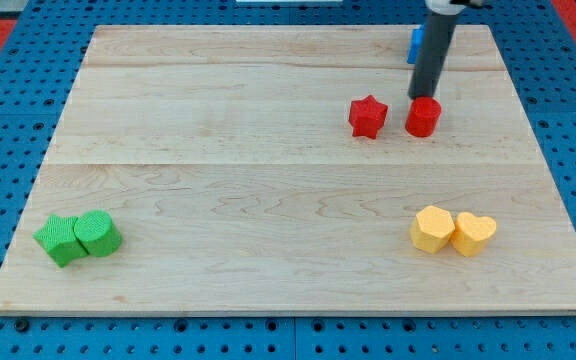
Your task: Move the blue triangle away from the blue cube
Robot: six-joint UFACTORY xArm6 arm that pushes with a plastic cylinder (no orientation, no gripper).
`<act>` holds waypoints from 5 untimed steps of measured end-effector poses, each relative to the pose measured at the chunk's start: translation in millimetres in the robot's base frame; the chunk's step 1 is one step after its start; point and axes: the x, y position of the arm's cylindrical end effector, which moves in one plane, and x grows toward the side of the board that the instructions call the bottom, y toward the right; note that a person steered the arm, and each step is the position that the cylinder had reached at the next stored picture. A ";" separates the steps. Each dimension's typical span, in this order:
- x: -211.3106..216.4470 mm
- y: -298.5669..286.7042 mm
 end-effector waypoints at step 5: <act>-113.5 -49.9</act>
